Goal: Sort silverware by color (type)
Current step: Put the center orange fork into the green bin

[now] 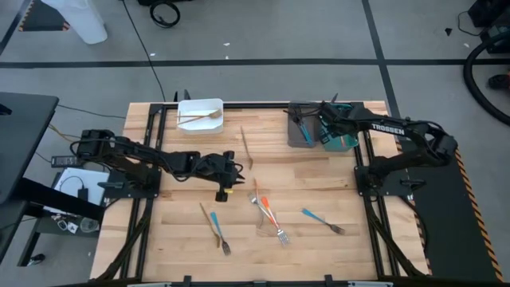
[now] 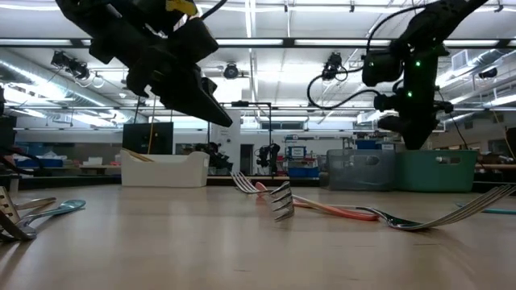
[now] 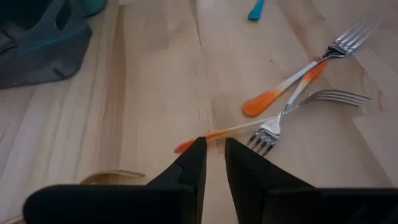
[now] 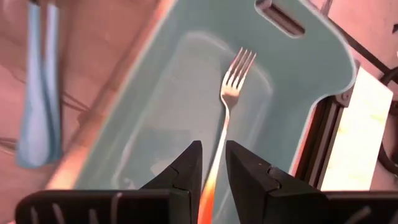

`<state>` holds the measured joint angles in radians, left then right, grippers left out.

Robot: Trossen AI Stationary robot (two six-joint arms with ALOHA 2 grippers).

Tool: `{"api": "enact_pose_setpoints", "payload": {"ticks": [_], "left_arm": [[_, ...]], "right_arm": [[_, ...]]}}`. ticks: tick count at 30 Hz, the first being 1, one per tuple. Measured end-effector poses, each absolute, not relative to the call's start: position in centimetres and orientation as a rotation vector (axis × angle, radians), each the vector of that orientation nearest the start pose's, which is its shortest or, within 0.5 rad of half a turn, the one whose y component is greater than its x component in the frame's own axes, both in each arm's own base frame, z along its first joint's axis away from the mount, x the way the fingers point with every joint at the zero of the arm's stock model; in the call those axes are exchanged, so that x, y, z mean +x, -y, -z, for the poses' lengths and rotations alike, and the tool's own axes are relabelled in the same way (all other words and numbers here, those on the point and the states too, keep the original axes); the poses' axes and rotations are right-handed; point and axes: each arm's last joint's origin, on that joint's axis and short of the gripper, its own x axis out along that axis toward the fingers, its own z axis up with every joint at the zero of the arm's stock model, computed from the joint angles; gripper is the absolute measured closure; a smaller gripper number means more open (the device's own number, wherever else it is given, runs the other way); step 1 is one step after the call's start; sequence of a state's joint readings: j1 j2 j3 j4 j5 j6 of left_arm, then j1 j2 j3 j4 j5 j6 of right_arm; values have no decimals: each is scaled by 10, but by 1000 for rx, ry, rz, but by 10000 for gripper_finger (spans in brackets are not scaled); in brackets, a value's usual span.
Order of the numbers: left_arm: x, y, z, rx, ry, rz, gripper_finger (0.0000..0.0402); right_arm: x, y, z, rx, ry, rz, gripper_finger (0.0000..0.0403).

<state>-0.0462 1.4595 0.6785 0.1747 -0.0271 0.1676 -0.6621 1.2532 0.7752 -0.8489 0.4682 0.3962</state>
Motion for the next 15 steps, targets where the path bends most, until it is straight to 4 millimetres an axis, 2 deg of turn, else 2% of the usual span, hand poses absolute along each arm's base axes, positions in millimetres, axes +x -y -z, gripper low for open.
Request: {"api": "enact_pose_setpoints", "payload": {"ticks": [15], "left_arm": [[295,20,-168,79,-630,88,351]], "right_arm": [[184,108,-240,285,-1065,1152,322]]}}
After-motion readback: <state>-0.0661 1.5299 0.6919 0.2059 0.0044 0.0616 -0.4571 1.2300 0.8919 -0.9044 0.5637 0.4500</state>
